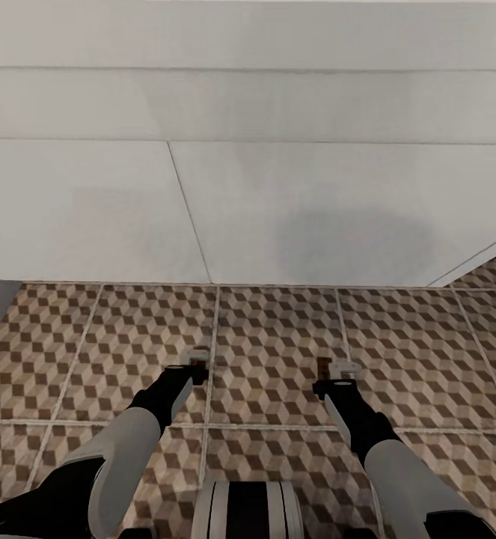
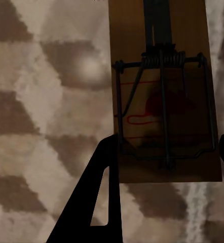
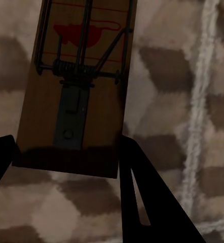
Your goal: Take the four mousetraps from the cabinet in the bathroom and place them on the bathroom floor. Make sure all four end up on the same floor surface, and ensure that at least two of them are either under or directly next to the same bathroom sink.
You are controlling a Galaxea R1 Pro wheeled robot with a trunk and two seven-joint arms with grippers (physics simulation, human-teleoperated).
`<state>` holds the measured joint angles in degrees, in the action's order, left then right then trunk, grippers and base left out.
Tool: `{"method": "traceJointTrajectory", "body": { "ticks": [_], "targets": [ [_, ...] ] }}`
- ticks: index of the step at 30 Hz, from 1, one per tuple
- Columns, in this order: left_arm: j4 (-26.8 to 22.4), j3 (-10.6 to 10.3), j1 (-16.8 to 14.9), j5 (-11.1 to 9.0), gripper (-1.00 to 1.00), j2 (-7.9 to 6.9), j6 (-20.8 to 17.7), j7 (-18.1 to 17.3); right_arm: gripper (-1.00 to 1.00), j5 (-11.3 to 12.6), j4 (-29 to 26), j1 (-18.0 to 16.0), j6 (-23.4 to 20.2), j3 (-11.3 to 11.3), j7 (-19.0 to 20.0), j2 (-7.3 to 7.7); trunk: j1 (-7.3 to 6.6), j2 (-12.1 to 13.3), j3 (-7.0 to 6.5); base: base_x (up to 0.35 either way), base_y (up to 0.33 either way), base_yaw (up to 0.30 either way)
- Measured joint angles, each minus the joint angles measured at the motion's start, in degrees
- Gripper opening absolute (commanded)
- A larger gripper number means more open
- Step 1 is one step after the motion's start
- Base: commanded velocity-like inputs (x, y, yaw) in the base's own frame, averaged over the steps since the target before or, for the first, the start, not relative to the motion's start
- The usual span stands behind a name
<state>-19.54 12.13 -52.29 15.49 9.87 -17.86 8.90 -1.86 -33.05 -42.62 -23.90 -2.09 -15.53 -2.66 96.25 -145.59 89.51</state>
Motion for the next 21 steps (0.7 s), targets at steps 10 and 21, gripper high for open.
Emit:
{"method": "traceJointTrajectory", "body": {
  "ticks": [10, 21],
  "targets": [
    [0.0, 0.0, 0.0, 0.0, -1.0, 0.05, 0.0, 0.0, -1.0, 0.0, 0.0, 0.0, 0.1, 0.0, 0.1, 0.0, 0.0, 0.0, 0.0, 0.0, 0.0, 0.0],
    [0.0, 0.0, 0.0, 0.0, -1.0, 0.07, 0.0, 0.1, -1.0, 0.0, 0.0, 0.0, 0.2, 0.0, 0.1, 0.0, 0.0, 0.0, 0.0, 0.0, 0.0, 0.0]
  ]
}}
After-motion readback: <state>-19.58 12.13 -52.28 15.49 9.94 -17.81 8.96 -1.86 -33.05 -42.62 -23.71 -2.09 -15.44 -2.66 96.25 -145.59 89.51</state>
